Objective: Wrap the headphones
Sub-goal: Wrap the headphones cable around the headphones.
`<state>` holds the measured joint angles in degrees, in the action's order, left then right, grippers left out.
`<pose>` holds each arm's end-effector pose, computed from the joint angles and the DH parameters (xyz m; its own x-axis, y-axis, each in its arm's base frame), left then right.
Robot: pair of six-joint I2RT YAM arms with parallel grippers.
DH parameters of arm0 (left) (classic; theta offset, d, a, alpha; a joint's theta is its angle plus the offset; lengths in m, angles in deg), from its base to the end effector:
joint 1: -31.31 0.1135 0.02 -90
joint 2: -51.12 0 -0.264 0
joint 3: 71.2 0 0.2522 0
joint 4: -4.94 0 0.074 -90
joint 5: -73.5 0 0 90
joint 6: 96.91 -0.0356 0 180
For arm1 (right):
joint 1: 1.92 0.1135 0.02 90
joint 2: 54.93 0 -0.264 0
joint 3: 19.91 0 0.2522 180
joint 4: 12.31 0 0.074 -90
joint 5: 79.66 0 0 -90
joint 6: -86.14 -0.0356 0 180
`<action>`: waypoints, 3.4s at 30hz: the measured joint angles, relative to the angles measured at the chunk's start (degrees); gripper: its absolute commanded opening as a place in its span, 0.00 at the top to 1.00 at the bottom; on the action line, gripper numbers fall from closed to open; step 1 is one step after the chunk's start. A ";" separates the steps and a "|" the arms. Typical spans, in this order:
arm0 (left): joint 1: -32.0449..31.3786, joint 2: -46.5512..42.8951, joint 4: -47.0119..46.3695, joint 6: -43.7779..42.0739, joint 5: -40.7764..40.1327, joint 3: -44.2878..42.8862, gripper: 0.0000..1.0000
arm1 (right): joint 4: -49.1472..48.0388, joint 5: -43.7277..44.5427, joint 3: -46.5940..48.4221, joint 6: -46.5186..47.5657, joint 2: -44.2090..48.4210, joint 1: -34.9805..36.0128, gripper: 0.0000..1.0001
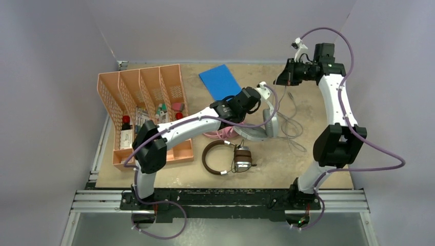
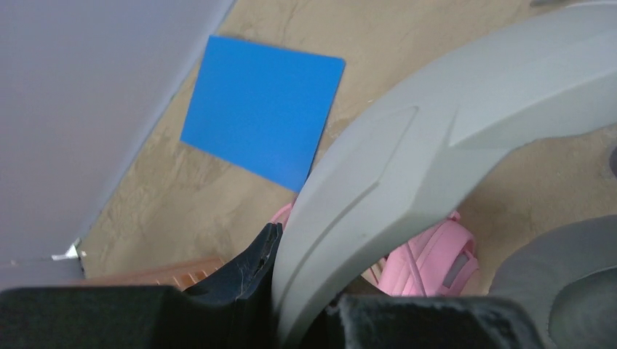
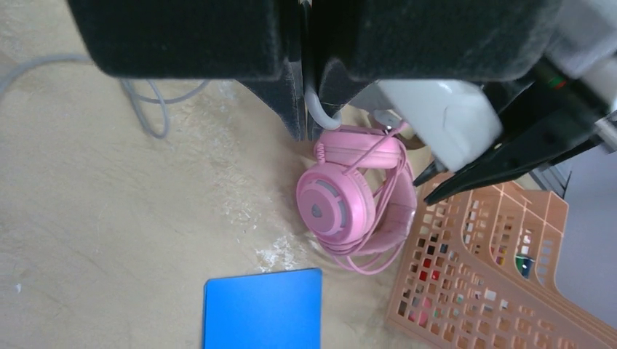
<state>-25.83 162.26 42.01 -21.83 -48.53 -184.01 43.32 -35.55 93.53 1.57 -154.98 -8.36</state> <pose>0.2612 -0.3696 0.3067 -0.1808 0.6821 -0.7085 0.5424 0.6701 0.5067 0.3850 -0.0177 0.3655 -0.6224 0.0040 -0.7827 -0.5113 0.7550 0.4104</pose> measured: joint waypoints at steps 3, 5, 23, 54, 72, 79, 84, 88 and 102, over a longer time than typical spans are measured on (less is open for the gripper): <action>0.70 -0.92 -2.27 5.75 -2.32 2.75 1.00 | 0.17 0.90 0.00 -2.62 2.45 0.00 1.00; 1.81 -2.71 -3.58 11.21 -1.07 5.70 1.00 | 0.28 2.21 -0.11 -4.33 4.31 0.00 1.00; 12.85 -3.41 1.07 61.11 -4.04 0.07 1.00 | -0.74 8.09 -8.50 -11.32 11.54 6.01 1.00; 14.78 2.56 4.13 83.23 -4.20 -4.55 1.00 | -6.10 13.86 -23.96 -5.64 23.02 17.94 1.00; 17.55 2.54 -8.74 85.94 4.85 -1.44 1.00 | -5.77 11.93 -30.21 -2.82 23.43 18.64 1.00; 17.70 2.54 -14.21 84.30 7.39 -1.33 1.00 | -7.45 11.91 -31.10 -2.86 21.79 23.58 1.00; 17.73 2.54 -16.15 83.82 8.00 -1.25 1.00 | -8.07 13.40 -29.18 -3.21 20.04 25.35 1.00; 17.79 2.54 -19.37 83.65 7.65 0.61 1.00 | -8.39 13.79 -26.82 -4.57 19.78 26.88 1.00; 17.90 2.54 -22.45 81.31 6.10 3.06 1.00 | -8.26 17.57 -24.37 -8.61 17.20 28.94 1.00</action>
<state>-7.93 164.79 19.56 59.48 -42.43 -180.95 35.06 -17.98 69.15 -7.04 -137.78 20.58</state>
